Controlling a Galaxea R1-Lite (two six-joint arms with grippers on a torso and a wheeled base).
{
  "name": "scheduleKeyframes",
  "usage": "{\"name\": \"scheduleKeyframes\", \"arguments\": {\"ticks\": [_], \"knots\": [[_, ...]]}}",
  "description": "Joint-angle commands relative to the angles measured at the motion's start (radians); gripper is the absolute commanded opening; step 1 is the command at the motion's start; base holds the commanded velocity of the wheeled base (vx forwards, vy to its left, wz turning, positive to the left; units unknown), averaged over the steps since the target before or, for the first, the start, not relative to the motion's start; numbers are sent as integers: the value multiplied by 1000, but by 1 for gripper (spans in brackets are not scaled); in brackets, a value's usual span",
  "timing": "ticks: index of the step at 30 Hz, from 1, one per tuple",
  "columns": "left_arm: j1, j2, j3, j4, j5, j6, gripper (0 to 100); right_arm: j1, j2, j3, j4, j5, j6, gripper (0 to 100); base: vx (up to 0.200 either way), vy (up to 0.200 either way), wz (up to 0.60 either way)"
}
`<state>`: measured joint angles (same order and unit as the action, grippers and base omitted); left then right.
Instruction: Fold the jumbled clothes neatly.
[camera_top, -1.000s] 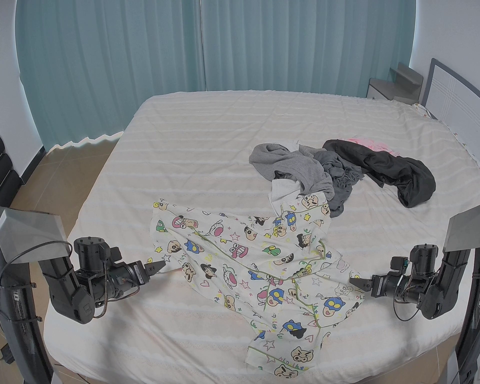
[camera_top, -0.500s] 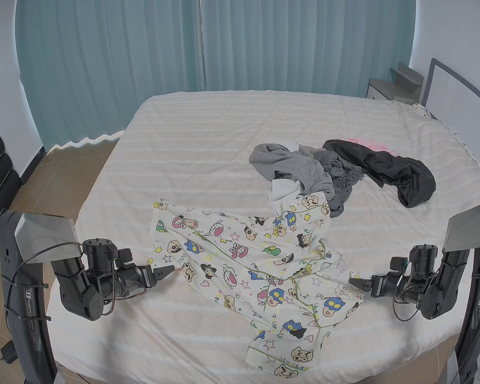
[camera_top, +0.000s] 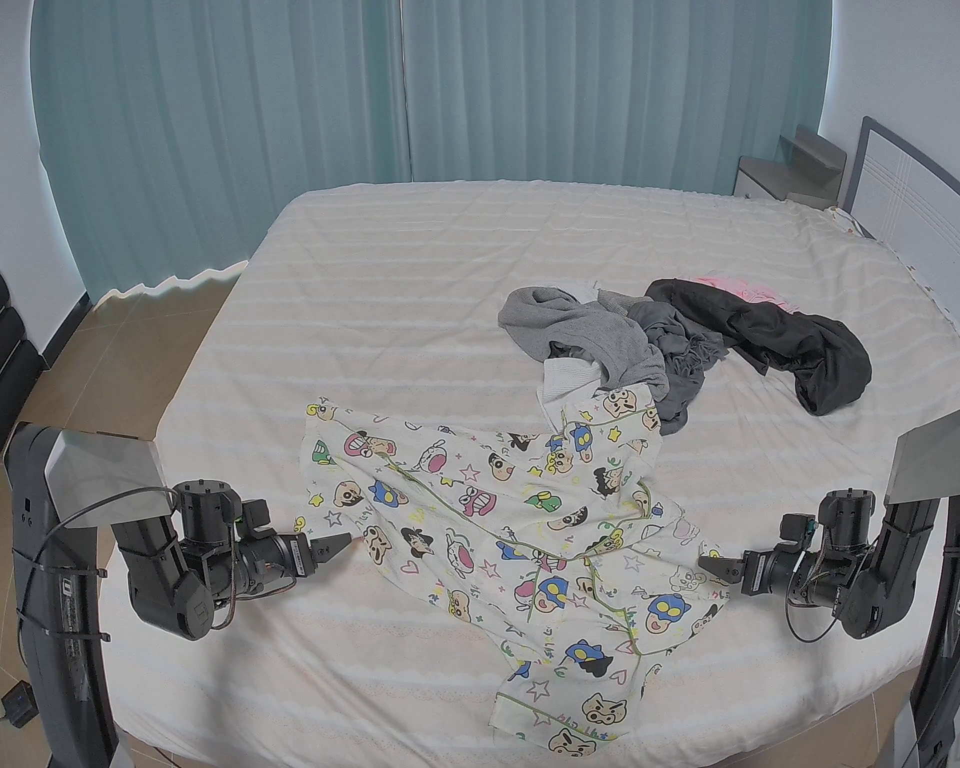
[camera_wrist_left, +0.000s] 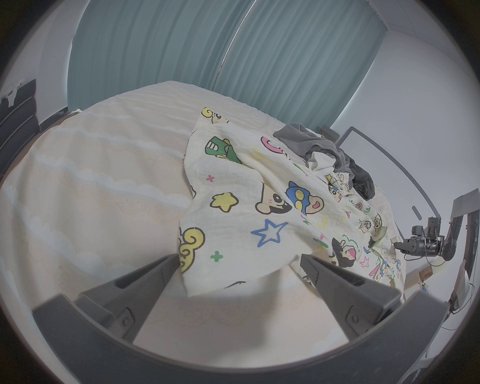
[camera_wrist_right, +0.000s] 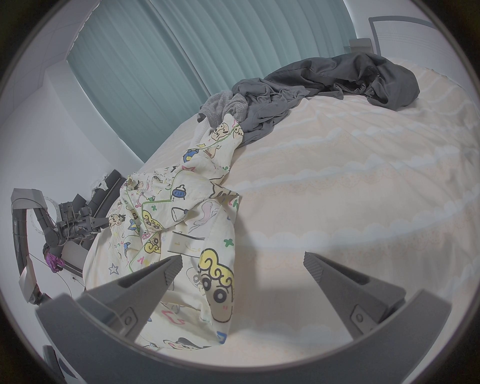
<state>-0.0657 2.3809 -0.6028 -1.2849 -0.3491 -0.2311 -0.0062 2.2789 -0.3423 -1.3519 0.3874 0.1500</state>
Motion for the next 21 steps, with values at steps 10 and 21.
{"name": "scheduleKeyframes", "arguments": {"ticks": [10,21], "knots": [[1,34,-31,4,24,-5,0,0,2,-3,0,1,0,100,0,0,0],[30,-107,63,62,39,1,0,2,2,-1,0,1,0,100,0,0,0]]}}
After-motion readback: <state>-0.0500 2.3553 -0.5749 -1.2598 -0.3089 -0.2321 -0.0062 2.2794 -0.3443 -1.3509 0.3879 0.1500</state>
